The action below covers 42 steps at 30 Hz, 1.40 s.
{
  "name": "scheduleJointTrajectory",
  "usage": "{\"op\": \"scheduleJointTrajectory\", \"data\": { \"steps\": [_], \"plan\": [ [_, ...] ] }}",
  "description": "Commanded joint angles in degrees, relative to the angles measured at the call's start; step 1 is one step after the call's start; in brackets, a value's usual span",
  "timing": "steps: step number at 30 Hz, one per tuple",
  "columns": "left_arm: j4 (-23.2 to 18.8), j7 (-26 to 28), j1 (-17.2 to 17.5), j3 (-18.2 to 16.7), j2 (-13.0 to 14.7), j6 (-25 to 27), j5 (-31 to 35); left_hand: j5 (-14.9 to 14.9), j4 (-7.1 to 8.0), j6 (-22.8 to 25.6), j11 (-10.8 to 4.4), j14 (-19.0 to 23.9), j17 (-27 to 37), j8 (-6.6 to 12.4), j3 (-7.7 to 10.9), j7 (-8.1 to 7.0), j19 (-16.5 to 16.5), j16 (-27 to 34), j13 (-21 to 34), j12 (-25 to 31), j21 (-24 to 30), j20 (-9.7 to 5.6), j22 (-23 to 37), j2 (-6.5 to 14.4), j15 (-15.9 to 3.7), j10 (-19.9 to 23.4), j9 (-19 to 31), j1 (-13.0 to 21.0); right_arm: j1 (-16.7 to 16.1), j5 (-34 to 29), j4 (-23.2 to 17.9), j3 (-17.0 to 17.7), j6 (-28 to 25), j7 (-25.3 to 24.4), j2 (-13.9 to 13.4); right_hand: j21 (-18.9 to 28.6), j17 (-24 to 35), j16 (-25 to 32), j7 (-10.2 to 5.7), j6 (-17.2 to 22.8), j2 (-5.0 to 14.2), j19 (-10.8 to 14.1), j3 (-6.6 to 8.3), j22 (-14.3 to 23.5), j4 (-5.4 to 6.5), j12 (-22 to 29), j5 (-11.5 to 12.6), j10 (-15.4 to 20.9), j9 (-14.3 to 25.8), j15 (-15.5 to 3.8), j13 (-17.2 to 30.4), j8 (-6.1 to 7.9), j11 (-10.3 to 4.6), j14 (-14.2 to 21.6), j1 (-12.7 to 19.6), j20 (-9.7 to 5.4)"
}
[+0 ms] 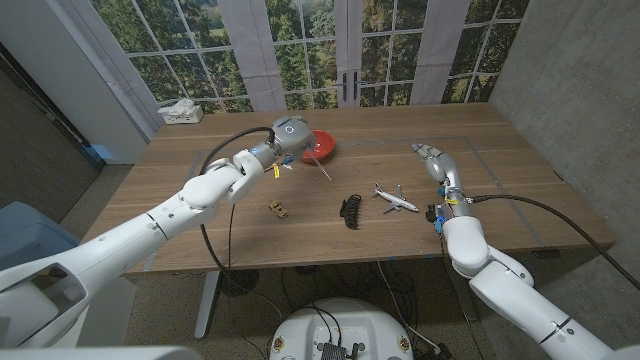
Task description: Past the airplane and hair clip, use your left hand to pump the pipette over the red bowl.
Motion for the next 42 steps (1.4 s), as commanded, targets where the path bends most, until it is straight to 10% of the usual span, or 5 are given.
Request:
{"op": "scheduleJointTrajectory", "data": {
  "steps": [1, 42],
  "plan": [
    [0.35, 2.01, -0.93, 0.26, -0.45, 0.01, 0.7, 0.21, -0.01, 0.5, -1.9, 0.63, 0.31, 0.18, -0.19, -0.22, 0.38, -0.24, 2.31, 0.19, 0.02, 0.1, 0.29, 0.06, -9.86, 2.55, 0.29, 0.6, 0.81, -2.92, -3.73, -1.68, -4.96, 0.88, -2.31, -0.06, 0.19, 0.4, -0.33, 0.28, -0.55, 0.45, 0.33, 0.14, -0.06, 0.14, 0.26, 0.06, 0.32, -0.37, 0.11, 0.21, -0.29, -0.02, 0.63, 0.26],
    [0.3, 4.05, -3.73, 1.63, -1.91, 0.01, 4.59, 0.28, 0.05, 0.57, -1.95, 0.9, 0.34, 0.15, -0.66, -0.65, 0.49, -0.7, 2.44, -0.22, -0.16, -0.13, 0.3, 0.07, -9.87, 2.63, 0.39, 0.7, 7.82, -6.33, -6.22, -7.57, -10.81, 9.31, -6.8, -0.63, 0.15, 0.49, -0.71, 0.1, -0.79, 0.82, 0.37, 0.14, 0.01, -0.11, 0.46, 0.15, 0.39, -0.99, 0.39, -0.01, -0.75, 0.02, 2.29, 0.07]
  ]
}}
